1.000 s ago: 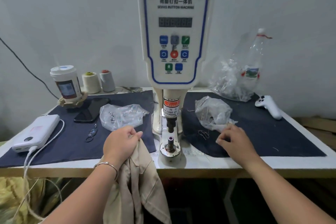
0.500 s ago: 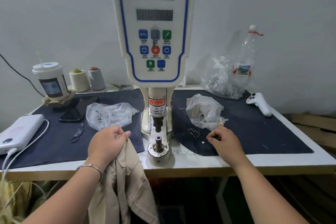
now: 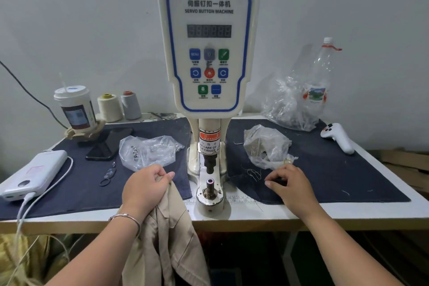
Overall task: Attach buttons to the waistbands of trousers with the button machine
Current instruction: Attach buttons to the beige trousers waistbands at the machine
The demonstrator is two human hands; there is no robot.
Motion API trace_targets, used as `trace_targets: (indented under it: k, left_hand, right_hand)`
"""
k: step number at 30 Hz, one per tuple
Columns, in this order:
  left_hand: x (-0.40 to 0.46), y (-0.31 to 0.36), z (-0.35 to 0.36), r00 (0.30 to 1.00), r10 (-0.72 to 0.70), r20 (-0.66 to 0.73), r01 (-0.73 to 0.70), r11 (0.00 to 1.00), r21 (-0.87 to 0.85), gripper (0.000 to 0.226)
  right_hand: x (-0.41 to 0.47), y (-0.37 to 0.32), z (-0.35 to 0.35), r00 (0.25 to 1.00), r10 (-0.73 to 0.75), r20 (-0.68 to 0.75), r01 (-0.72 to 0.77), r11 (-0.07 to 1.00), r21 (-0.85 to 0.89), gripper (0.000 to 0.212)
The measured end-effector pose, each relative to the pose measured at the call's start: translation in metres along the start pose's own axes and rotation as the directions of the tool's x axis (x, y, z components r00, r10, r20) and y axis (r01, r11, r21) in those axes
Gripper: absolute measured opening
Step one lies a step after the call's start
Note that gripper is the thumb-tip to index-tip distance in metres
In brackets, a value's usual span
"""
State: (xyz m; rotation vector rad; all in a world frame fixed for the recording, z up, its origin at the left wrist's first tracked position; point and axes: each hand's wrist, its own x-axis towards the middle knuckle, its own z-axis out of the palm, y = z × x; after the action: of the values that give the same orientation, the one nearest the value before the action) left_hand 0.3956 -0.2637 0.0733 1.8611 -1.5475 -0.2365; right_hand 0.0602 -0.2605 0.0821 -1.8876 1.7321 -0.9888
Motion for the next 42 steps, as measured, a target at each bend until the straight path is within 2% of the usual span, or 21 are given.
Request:
trace_targets:
  k: [2,5,8,11,15,27,32,36,40,42]
  left_hand:
    - [-0.001,0.000,-0.001,1.000,-0.005,-0.001,0.005,1.000,-0.008,0.032]
    - [0.000,0.001,-0.001,1.000,-0.006,0.001,0.006,1.000,-0.010,0.033]
    - [-0.001,0.002,-0.001,1.000,-0.012,-0.003,0.012,1.000,-0.011,0.033]
    - [-0.001,0.001,-0.001,1.000,-0.012,-0.005,0.012,1.000,-0.009,0.033]
    - [0.000,0.001,0.000,1.000,-0.014,-0.008,0.014,1.000,-0.005,0.032]
    - [0.000,0.000,0.000,1.000,0.007,-0.007,-0.007,1.000,0.004,0.035]
    - [0.000,0.001,0.000,1.000,0.018,-0.012,-0.018,1.000,0.018,0.035]
    - [0.000,0.000,0.001,1.000,0.021,-0.022,-0.021,1.000,0.018,0.035]
    - [0.001,0.002,0.000,1.000,0.029,-0.005,-0.028,0.999,0.041,0.034]
    - [0.000,0.004,-0.001,0.999,0.037,0.021,-0.038,0.997,0.063,0.033]
  right_hand:
    - [-0.003,-0.019,0.003,0.998,-0.017,-0.068,0.030,0.983,0.181,0.020]
    - [-0.009,-0.057,0.015,0.993,-0.114,-0.043,0.122,0.941,0.315,0.026]
    - [-0.013,-0.082,0.031,0.979,-0.206,0.010,0.194,0.934,0.302,0.019]
    - [-0.011,-0.092,0.038,0.977,-0.206,0.055,0.181,0.937,0.300,0.011]
    - [-0.009,-0.097,0.043,0.966,-0.245,0.086,0.208,0.928,0.311,0.019]
    - [-0.007,-0.096,0.045,0.959,-0.263,0.104,0.231,0.940,0.252,0.014]
    - [-0.008,-0.096,0.044,0.956,-0.281,0.087,0.251,0.933,0.258,0.019]
    - [-0.007,-0.095,0.044,0.953,-0.286,0.097,0.258,0.937,0.236,0.012]
    - [-0.009,-0.096,0.043,0.962,-0.251,0.113,0.215,0.941,0.262,0.027]
    - [-0.012,-0.096,0.041,0.964,-0.240,0.118,0.200,0.941,0.274,0.025]
